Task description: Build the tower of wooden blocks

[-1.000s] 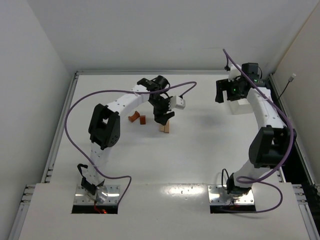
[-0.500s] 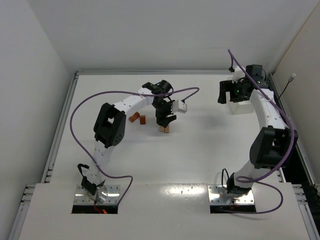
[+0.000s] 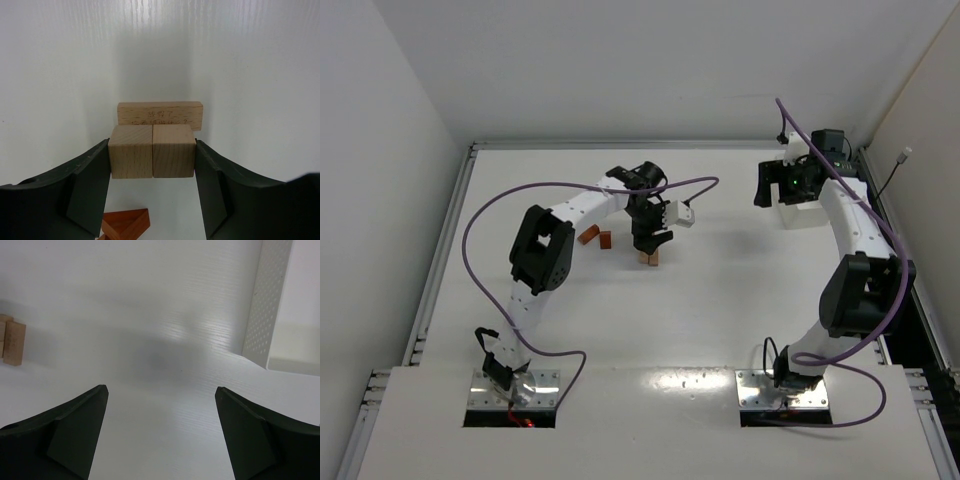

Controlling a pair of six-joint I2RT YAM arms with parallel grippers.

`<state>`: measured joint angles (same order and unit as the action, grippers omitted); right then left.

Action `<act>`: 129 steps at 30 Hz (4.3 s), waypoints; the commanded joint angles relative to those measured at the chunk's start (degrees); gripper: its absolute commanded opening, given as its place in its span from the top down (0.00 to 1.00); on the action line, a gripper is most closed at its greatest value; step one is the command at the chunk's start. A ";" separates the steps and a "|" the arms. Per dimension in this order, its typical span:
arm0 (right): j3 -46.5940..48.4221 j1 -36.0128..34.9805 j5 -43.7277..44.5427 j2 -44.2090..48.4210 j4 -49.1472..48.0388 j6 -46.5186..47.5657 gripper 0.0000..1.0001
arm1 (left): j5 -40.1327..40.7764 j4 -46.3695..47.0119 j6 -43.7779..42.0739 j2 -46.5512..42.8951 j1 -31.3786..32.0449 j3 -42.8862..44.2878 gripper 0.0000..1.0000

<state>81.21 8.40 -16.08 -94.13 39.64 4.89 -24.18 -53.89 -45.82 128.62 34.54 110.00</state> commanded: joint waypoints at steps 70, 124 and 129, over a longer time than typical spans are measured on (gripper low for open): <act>0.09 0.12 -2.73 0.52 -1.49 -0.84 0.14 | -2.01 3.37 4.69 -1.70 0.26 4.25 0.15; 8.53 -18.25 4.82 -2.99 -0.44 8.65 0.15 | 21.46 20.49 31.94 -12.61 -20.13 -26.59 0.42; 8.53 -18.25 4.83 -2.99 -0.44 8.65 0.15 | 20.32 20.49 31.94 -11.55 -20.66 -24.13 0.42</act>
<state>89.69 -9.54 -11.90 -99.07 39.70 13.13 -2.72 -34.92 -13.30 116.71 14.94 82.89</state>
